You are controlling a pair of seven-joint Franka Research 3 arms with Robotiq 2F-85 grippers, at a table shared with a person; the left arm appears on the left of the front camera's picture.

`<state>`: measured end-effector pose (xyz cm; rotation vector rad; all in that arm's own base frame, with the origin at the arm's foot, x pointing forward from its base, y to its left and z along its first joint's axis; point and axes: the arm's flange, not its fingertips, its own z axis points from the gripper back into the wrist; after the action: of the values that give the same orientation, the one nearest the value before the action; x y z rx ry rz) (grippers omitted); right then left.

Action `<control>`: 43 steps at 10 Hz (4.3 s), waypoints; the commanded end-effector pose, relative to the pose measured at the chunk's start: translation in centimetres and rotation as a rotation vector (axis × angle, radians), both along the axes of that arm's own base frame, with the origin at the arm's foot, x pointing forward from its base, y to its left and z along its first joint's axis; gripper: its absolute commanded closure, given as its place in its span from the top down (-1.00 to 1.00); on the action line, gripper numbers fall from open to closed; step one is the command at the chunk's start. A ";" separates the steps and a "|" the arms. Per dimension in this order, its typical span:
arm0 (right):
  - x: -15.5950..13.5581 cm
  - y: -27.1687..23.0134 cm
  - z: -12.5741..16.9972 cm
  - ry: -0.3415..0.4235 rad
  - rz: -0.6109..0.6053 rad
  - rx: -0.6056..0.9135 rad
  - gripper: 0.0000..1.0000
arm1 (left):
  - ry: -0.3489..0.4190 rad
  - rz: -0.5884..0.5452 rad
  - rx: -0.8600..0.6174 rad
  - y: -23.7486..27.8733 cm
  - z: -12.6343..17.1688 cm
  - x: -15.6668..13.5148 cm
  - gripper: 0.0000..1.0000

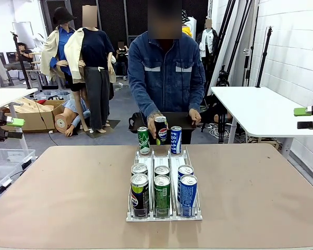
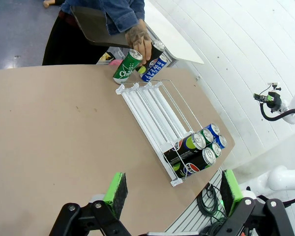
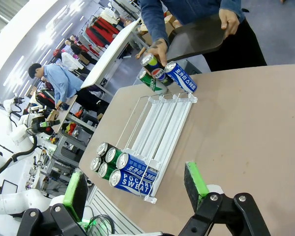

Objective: Retrieve and hand over the desired beverage to the person.
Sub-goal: Pick up a can of the same type that the person held from the Automatic Can Dispenser.

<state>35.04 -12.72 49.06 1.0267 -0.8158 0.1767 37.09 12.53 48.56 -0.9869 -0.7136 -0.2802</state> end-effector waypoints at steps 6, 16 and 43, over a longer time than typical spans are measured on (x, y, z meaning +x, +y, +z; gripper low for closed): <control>0.0 0.0 0.0 -0.006 0.003 0.001 1.00 | -0.017 -0.002 -0.019 0.1 0.0 0.0 1.00; 0.0 0.0 0.0 -0.006 0.003 0.001 1.00 | -0.017 -0.002 -0.019 0.1 0.0 0.0 1.00; 0.0 0.0 0.0 -0.006 0.003 0.001 1.00 | 0.381 -0.173 0.775 -37.7 7.3 3.3 1.00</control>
<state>35.04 -12.73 49.11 1.0270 -0.8166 0.1775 38.92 -18.83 56.64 -0.4901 -0.1967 -0.5239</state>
